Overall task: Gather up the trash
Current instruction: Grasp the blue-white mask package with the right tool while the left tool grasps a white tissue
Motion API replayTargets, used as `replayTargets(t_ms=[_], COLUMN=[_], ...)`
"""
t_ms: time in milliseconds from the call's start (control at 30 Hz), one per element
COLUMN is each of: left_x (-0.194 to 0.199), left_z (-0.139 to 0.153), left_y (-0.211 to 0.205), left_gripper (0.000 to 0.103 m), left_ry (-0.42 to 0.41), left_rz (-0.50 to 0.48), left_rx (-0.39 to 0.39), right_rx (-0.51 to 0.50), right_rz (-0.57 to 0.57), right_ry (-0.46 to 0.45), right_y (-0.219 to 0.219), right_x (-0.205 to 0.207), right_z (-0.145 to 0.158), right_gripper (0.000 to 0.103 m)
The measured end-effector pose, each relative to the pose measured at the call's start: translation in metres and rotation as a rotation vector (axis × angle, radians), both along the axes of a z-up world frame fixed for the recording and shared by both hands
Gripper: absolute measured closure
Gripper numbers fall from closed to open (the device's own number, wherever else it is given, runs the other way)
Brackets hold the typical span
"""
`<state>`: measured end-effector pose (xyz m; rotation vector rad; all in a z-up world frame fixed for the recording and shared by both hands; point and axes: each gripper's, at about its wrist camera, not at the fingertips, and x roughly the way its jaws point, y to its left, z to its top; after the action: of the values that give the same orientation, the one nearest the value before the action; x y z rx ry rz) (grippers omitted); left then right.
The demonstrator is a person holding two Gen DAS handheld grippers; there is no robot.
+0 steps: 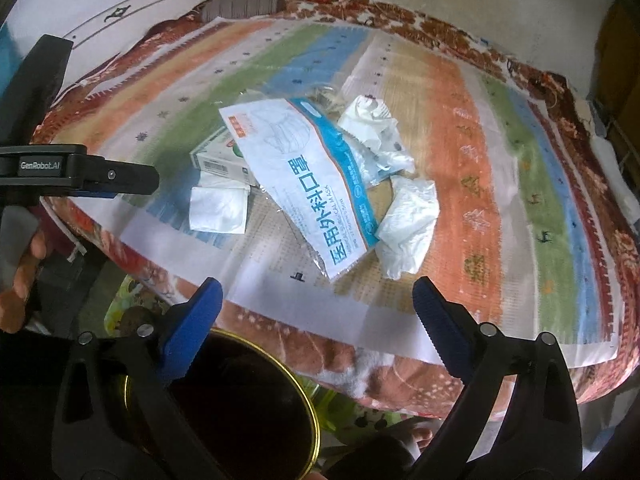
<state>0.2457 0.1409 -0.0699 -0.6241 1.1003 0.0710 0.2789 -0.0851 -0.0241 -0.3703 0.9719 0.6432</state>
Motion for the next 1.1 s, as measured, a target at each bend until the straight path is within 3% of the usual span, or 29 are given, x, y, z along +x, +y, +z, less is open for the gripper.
replayTargets(t_ms=[200,300,467,633,767,833,933,1100], left_x=[0.019,0.026,0.043,0.053,0.057,0.057,0.059,0.057], left_z=[-0.016,-0.026,-0.035,-0.049,-0.058,-0.059,-0.057,-0.034], left_y=[0.007,0.010,0.007,0.000,-0.002,0.001,0.000,-0.002], left_gripper=[0.028,0.030,0.033,0.043,0.061,0.072,0.096,0.100], left_ry=[0.058,0.079,0.091,0.120,0.145,0.129,0.125,0.061], left_rz=[-0.002,0.002,-0.010,-0.010,0.003,0.025,0.023,0.023], left_rx=[0.000,-0.024,-0.016,-0.067,-0.031,-0.035,-0.028,-0.084], right_rx=[-0.034,-0.060,-0.036,-0.058,-0.081,-0.073,-0.024,0.058], right_rz=[0.008,-0.001,-0.050,-0.013,-0.023,-0.044,-0.071,-0.084], right_ry=[0.019,0.037,0.016,0.034,0.011,0.019,0.057,0.099], right_y=[0.020,0.024,0.029,0.042,0.043,0.039,0.032,0.026], right_x=[0.018,0.026,0.041,0.046,0.054,0.061,0.071,0.077], right_z=[-0.025,-0.040,-0.039,-0.048,-0.052,-0.053,-0.052,-0.037], right_gripper=[0.022,0.032,0.035,0.060,0.077,0.091,0.101,0.103])
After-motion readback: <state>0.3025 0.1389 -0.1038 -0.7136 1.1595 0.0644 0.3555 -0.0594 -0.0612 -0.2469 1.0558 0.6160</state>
